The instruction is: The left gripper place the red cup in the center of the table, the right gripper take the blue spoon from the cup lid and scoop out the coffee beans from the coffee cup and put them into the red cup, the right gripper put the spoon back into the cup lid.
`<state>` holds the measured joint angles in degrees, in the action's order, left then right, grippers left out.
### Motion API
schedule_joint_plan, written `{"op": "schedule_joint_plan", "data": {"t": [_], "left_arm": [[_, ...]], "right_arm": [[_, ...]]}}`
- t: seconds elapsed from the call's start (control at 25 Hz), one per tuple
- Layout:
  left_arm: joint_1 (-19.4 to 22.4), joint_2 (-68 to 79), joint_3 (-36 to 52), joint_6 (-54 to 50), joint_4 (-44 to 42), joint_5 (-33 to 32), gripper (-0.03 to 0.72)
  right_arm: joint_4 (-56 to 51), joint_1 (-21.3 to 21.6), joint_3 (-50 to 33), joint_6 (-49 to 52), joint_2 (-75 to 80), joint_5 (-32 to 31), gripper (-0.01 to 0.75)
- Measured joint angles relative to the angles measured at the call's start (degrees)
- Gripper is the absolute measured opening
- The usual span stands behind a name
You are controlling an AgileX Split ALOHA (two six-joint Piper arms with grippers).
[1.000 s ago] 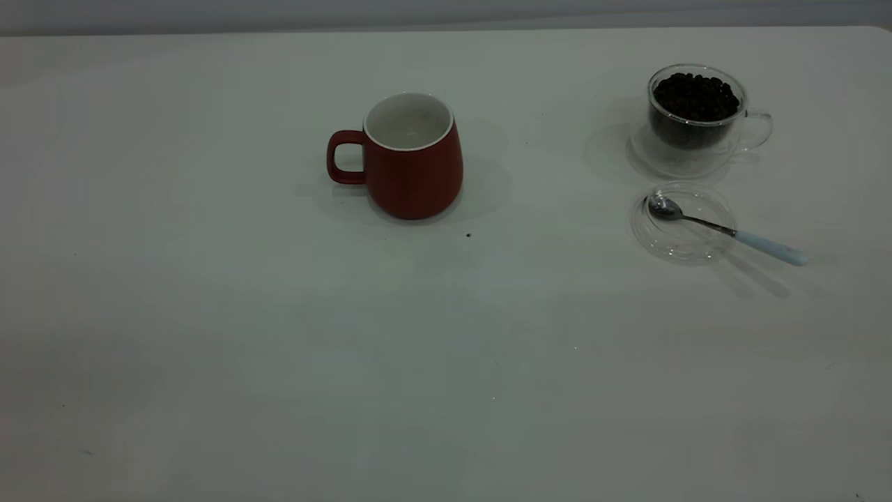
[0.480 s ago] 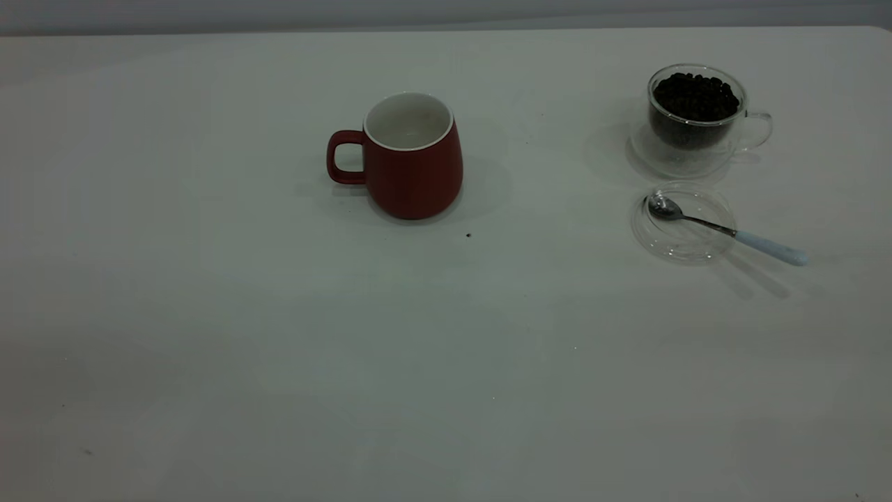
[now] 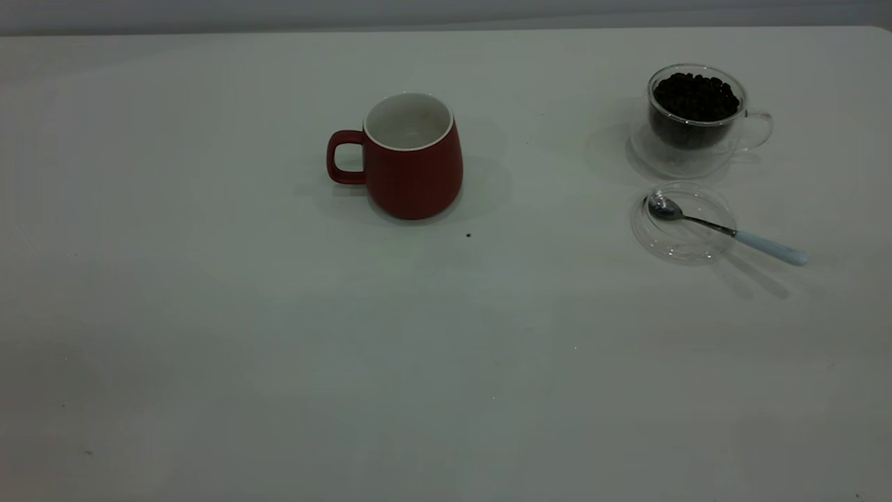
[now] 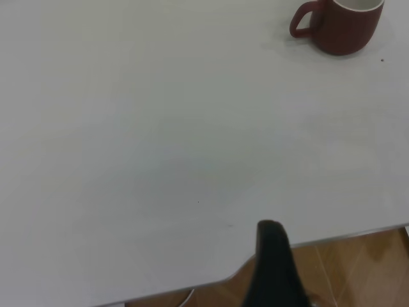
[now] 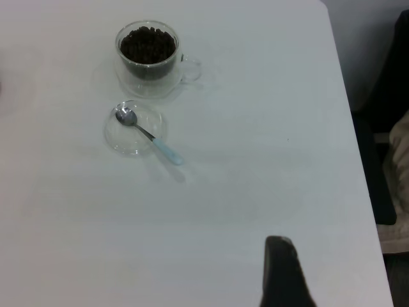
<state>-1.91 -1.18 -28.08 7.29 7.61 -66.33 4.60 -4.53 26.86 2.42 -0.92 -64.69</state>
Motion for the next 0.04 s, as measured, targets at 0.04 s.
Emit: {"op": "schedule_joint_plan", "data": {"t": [0.04], "left_arm": [[0.0, 0.0, 0.0, 0.0, 0.0, 0.0, 0.587]], "right_arm": [[0.0, 0.0, 0.0, 0.0, 0.0, 0.0, 0.496]]}}
